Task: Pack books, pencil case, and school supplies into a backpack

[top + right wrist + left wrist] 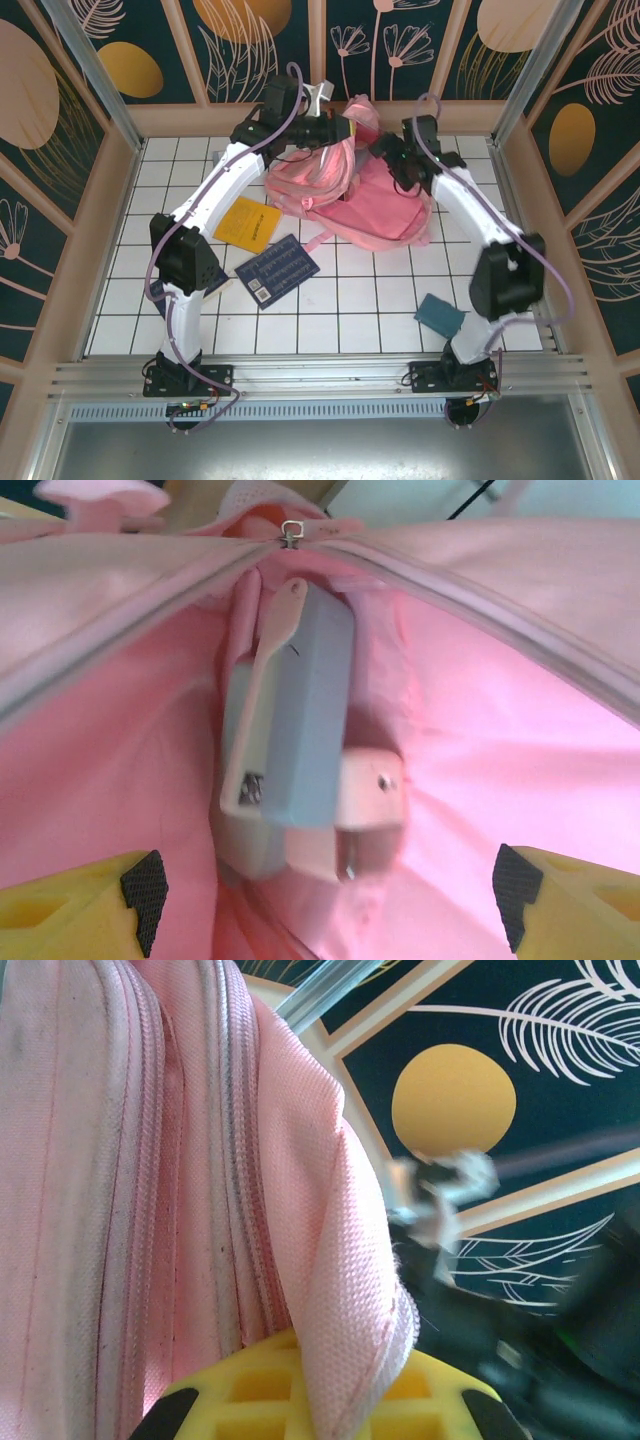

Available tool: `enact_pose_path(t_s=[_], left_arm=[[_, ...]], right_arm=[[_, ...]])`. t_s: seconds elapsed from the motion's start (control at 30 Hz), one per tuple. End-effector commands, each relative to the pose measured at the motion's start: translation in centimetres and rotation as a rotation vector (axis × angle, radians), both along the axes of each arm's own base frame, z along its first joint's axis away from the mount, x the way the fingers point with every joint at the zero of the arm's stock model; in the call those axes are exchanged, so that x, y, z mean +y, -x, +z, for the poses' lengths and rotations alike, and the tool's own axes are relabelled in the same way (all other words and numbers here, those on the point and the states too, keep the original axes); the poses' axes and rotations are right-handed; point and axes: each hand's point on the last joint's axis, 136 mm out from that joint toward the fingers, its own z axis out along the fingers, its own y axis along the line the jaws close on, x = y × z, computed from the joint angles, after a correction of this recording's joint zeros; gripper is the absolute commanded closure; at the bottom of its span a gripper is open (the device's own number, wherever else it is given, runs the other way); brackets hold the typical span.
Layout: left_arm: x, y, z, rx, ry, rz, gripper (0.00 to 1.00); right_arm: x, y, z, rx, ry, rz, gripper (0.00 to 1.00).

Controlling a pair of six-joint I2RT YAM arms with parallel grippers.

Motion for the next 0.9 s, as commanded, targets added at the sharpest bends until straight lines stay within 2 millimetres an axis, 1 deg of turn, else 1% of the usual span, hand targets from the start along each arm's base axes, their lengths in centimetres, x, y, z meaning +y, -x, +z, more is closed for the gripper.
enact_pose_path(t_s=[0.0,0.03,0.1,0.17,0.2,0.27,0.3,0.37,0.43,0.5,0.63,0.73,0.8,0.87], left_arm=[[-0.3,0.0,6.2,-0.166,0.111,-0.023,1.0],[-0.2,0.0,6.1,-0.168,0.109,-0.023,1.0],[-0.3,0.1,6.0,-0.169,0.107,-0.028,1.0],[-0.3,0.0,5.8,-0.171,0.106,-0.029,1.0],[-0.3,0.1,5.8,-0.172,0.106,-0.032,1.0],[-0.3,0.2,5.6,-0.174,0.107,-0.036,1.0],[-0.3,0.2,5.5,-0.174,0.107,-0.039,1.0],[-0.4,0.4,5.5,-0.177,0.109,-0.046,1.0],[-0.4,0.5,5.4,-0.178,0.109,-0.052,1.0],[-0.4,0.6,5.4,-0.179,0.11,-0.055,1.0],[-0.4,1.1,5.5,-0.177,0.118,-0.069,1.0],[-0.3,1.3,5.8,-0.183,0.12,-0.072,1.0],[-0.1,1.4,6.0,-0.186,0.122,-0.073,1.0],[-0.1,1.6,6.3,-0.192,0.123,-0.074,1.0]], right_arm=[[-4.9,6.5,0.6,0.034,0.174,-0.093,0.13],[-6.0,8.3,0.2,0.061,0.193,-0.124,0.13],[-8.6,12.8,-0.8,0.147,0.236,-0.193,0.13],[-10.6,17.0,-2.8,0.25,0.272,-0.243,0.11],[-11.3,19.1,-4.0,0.3,0.273,-0.257,0.09],[-12.1,22.3,-6.2,0.388,0.261,-0.271,0.07],[-12.4,23.6,-7.4,0.432,0.256,-0.28,0.04],[-12.6,25.7,-9.6,0.504,0.235,-0.287,0.02],[-12.8,26.9,-11.2,0.549,0.2,-0.308,0.01],[-13.0,27.3,-12.4,0.568,0.17,-0.332,0.01],[-14.6,28.8,-15.3,0.64,0.171,-0.439,0.01],[-15.1,29.4,-16.7,0.657,0.162,-0.504,0.01],[-15.3,29.3,-17.5,0.656,0.154,-0.523,0.01],[-14.8,29.1,-18.6,0.659,0.12,-0.505,0.01]])
